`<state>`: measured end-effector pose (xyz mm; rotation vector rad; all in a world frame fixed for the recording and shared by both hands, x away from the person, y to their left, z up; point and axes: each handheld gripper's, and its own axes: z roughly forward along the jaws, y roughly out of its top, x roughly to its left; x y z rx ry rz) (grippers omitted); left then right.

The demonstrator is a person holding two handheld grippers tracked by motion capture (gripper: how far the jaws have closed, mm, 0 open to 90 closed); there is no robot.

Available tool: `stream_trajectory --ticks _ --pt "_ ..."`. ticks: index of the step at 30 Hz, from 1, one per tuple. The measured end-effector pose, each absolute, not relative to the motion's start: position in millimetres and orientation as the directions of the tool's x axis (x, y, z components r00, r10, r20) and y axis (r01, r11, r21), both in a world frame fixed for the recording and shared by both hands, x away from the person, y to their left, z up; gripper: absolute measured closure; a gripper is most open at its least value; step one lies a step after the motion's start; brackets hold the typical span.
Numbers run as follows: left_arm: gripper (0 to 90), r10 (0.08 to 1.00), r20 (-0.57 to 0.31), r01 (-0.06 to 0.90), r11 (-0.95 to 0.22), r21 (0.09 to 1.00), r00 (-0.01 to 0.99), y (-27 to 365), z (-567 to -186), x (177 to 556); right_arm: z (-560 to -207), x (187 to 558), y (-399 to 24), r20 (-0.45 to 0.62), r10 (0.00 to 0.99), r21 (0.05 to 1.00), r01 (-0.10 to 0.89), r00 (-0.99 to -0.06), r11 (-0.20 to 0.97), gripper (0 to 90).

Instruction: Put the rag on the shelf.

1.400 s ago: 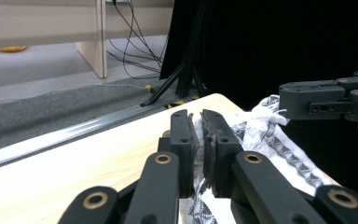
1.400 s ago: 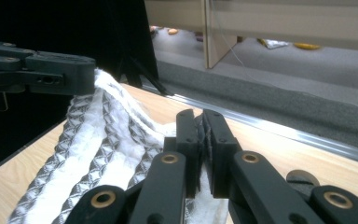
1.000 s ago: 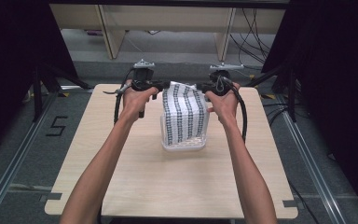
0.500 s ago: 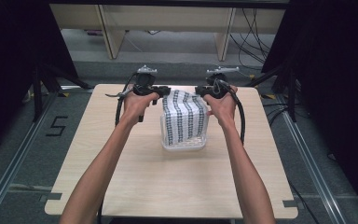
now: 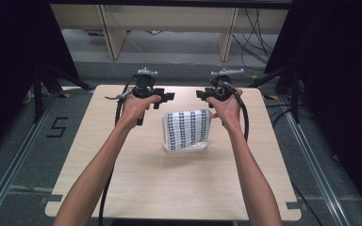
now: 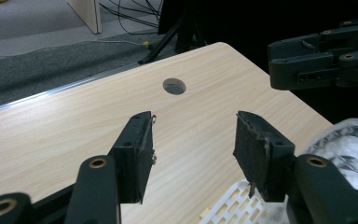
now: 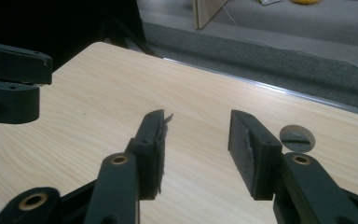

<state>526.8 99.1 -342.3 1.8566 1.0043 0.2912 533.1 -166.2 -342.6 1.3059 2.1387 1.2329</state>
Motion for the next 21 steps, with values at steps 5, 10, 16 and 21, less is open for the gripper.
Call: stream_trajectory --ticks 5,10,16,21 --pt "42.3 0.746 -0.222 0.515 -0.183 0.837 0.627 105.4 -339.0 520.1 -336.7 526.9 -171.7 0.142 0.847 0.823 0.536 -0.512 0.186 52.0" --pt "37.8 0.742 -0.249 0.519 -0.153 0.841 0.622 115.2 -336.6 514.5 -331.1 520.8 -177.3 0.136 0.844 0.826 0.529 -0.519 0.192 47.6" --pt "32.1 0.747 -0.241 0.528 -0.169 0.832 0.620 125.6 -338.9 507.4 -326.2 513.7 -182.7 0.143 0.839 0.829 0.527 -0.524 0.188 42.6" --pt "27.2 0.746 -0.247 0.528 -0.162 0.834 0.619 131.8 -338.2 502.8 -324.7 510.2 -185.6 0.148 0.833 0.830 0.525 -0.533 0.188 37.7"
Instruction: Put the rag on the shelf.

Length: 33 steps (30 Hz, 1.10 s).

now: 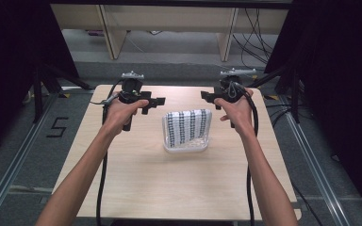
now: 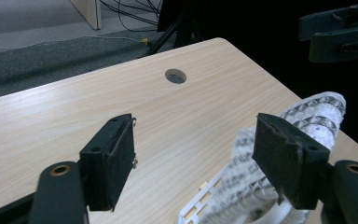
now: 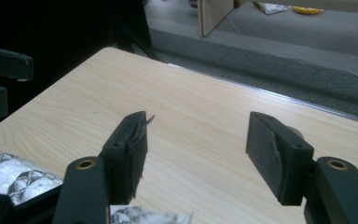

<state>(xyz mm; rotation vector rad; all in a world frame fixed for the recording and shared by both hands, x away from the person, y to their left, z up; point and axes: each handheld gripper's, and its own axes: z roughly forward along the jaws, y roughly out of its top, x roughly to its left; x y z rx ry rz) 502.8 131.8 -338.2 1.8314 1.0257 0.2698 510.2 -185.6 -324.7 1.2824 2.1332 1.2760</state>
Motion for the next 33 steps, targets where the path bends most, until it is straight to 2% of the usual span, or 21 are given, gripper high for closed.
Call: stream_trajectory --ticks 6,9,21,33 --pt "18.5 0.745 -0.253 0.528 -0.154 0.835 0.617 135.6 -336.9 497.0 -321.9 505.3 -184.6 0.153 0.833 0.831 0.526 -0.532 0.183 30.8" --pt "17.3 0.738 -0.259 0.528 -0.153 0.835 0.623 138.3 -338.9 491.2 -319.5 500.1 -183.4 0.152 0.830 0.832 0.523 -0.537 0.186 26.1" --pt "15.7 0.720 -0.248 0.501 -0.159 0.851 0.649 144.5 -334.4 464.3 -317.3 483.6 -183.4 0.158 0.788 0.849 0.490 -0.595 0.200 25.8" --pt "15.6 0.676 -0.240 0.467 -0.175 0.867 0.697 142.5 -338.1 428.4 -315.2 463.6 -185.2 0.161 0.784 0.852 0.485 -0.600 0.197 25.7"
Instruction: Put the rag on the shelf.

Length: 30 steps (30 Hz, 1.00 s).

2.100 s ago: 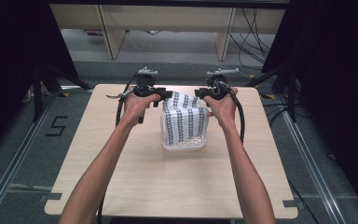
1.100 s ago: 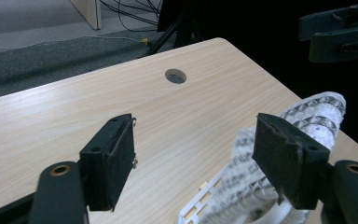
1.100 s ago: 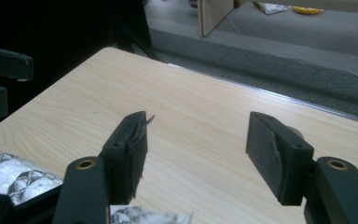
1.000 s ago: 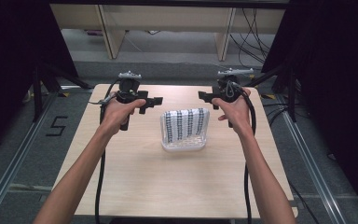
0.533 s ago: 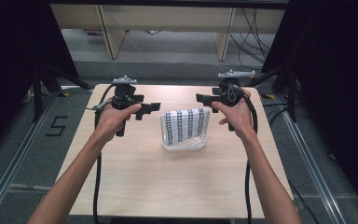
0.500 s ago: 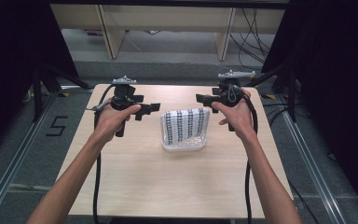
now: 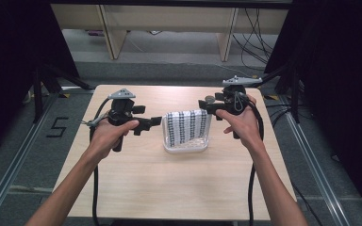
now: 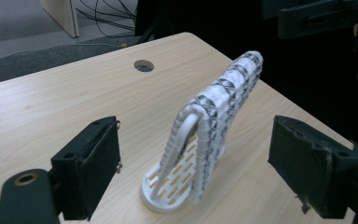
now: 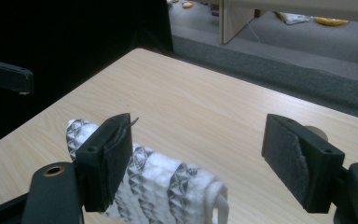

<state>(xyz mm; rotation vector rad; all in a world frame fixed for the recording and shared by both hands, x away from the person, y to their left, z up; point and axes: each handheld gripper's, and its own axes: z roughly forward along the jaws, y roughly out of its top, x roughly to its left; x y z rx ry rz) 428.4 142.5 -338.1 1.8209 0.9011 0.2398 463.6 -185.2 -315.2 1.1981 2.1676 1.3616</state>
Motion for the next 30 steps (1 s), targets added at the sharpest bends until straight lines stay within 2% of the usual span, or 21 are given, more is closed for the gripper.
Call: stream_trajectory --ticks 11,12,14,30 --pt "15.7 0.669 -0.226 0.448 -0.178 0.876 0.708 148.2 -340.1 405.6 -317.9 445.6 -189.8 0.148 0.780 0.857 0.472 -0.608 0.205 25.4" --pt "15.7 0.667 -0.226 0.449 -0.182 0.875 0.710 148.5 -341.4 402.2 -318.8 445.4 -191.6 0.110 0.779 0.865 0.445 -0.617 0.230 25.4" --pt "15.6 0.667 -0.222 0.446 -0.184 0.876 0.711 148.8 -342.4 400.4 -319.4 443.4 -189.8 0.148 0.777 0.861 0.466 -0.612 0.203 25.4" --pt "15.6 0.636 -0.221 0.435 -0.201 0.877 0.739 148.0 -358.0 376.6 -330.0 426.2 -193.3 0.145 0.769 0.870 0.450 -0.622 0.200 25.0"
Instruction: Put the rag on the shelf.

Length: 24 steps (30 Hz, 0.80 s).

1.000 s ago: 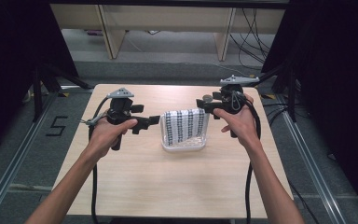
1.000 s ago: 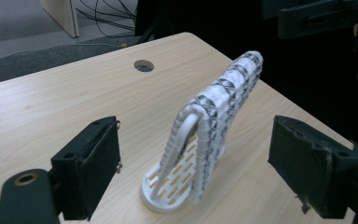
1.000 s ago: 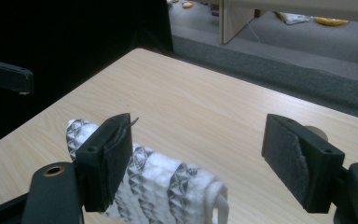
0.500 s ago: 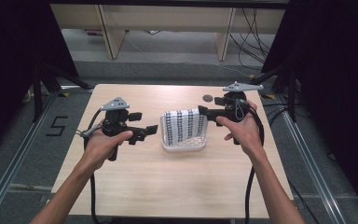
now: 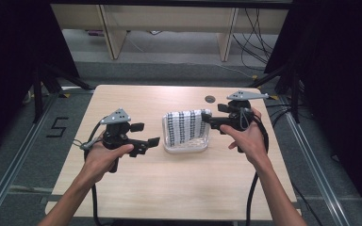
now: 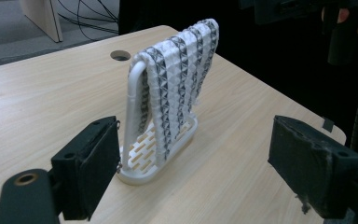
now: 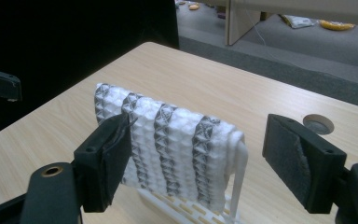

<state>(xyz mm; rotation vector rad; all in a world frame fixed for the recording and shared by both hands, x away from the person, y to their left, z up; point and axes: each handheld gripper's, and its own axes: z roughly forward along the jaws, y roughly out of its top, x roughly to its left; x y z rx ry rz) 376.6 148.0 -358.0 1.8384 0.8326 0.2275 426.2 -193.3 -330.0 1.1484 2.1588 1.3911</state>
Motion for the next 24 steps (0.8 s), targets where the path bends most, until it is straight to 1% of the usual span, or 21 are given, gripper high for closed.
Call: stream_trajectory --ticks 1,4,5,7,8,11,12,14,16,17,18,20,21,22,23,24 --pt "15.7 0.630 -0.226 0.434 -0.195 0.880 0.743 147.7 -359.7 376.0 -330.1 426.3 -194.7 0.136 0.764 0.869 0.447 -0.630 0.214 24.9" --pt "15.7 0.625 -0.231 0.435 -0.193 0.879 0.745 146.9 -362.8 373.0 -331.8 422.2 -195.0 0.150 0.767 0.868 0.455 -0.625 0.201 24.8" --pt "15.7 0.625 -0.232 0.437 -0.195 0.878 0.745 146.4 -363.6 371.6 -332.0 421.6 -196.6 0.136 0.766 0.868 0.448 -0.629 0.214 24.8" --pt "15.7 0.626 -0.222 0.434 -0.207 0.877 0.748 145.7 -364.8 368.9 -333.1 419.4 -197.1 0.149 0.766 0.869 0.453 -0.625 0.200 24.7" --pt "15.7 0.625 -0.219 0.432 -0.212 0.877 0.749 145.3 -365.4 367.4 -333.9 419.5 -198.1 0.132 0.762 0.874 0.437 -0.634 0.212 24.7" --pt "15.7 0.624 -0.209 0.426 -0.220 0.877 0.753 144.0 -367.9 363.4 -335.1 415.6 -198.9 0.154 0.760 0.869 0.453 -0.631 0.200 24.6" --pt "15.7 0.622 -0.210 0.426 -0.220 0.877 0.754 143.9 -368.4 362.5 -336.3 416.2 -199.9 0.129 0.754 0.879 0.427 -0.644 0.214 24.5" --pt "15.7 0.615 -0.212 0.421 -0.216 0.881 0.759 144.0 -369.9 360.2 -336.4 412.7 -199.8 0.151 0.764 0.871 0.450 -0.627 0.197 23.5" --pt "15.7 0.618 -0.201 0.416 -0.225 0.881 0.760 144.4 -371.3 356.3 -337.9 410.7 -200.0 0.155 0.758 0.872 0.448 -0.633 0.197 23.1" --pt "15.7 0.620 -0.197 0.414 -0.228 0.881 0.760 144.9 -371.9 355.1 -338.6 409.3 -200.3 0.140 0.758 0.874 0.439 -0.637 0.208 22.5" --pt "15.7 0.622 -0.193 0.412 -0.229 0.882 0.759 145.6 -373.2 353.3 -338.6 407.6 -200.3 0.153 0.761 0.871 0.450 -0.631 0.198 21.9" --pt "15.7 0.615 -0.200 0.412 -0.223 0.884 0.763 146.8 -375.4 351.3 -340.0 404.7 -200.7 0.139 0.757 0.874 0.438 -0.638 0.208 21.1" --pt "15.7 0.618 -0.203 0.415 -0.219 0.883 0.759 147.2 -376.2 349.6 -340.8 403.2 -200.3 0.150 0.755 0.874 0.443 -0.639 0.201 20.3" --pt "15.7 0.616 -0.201 0.413 -0.222 0.883 0.762 148.1 -377.5 348.3 -341.4 402.5 -201.0 0.134 0.751 0.877 0.430 -0.647 0.214 19.2" --pt "15.7 0.614 -0.205 0.414 -0.219 0.884 0.762 148.5 -378.7 347.2 -342.0 400.5 -200.6 0.145 0.747 0.878 0.432 -0.649 0.205 18.2" --pt "15.6 0.615 -0.205 0.414 -0.218 0.884 0.762 148.8 -379.5 346.4 -342.0 398.1 -201.0 0.141 0.759 0.872 0.443 -0.635 0.208 17.8"
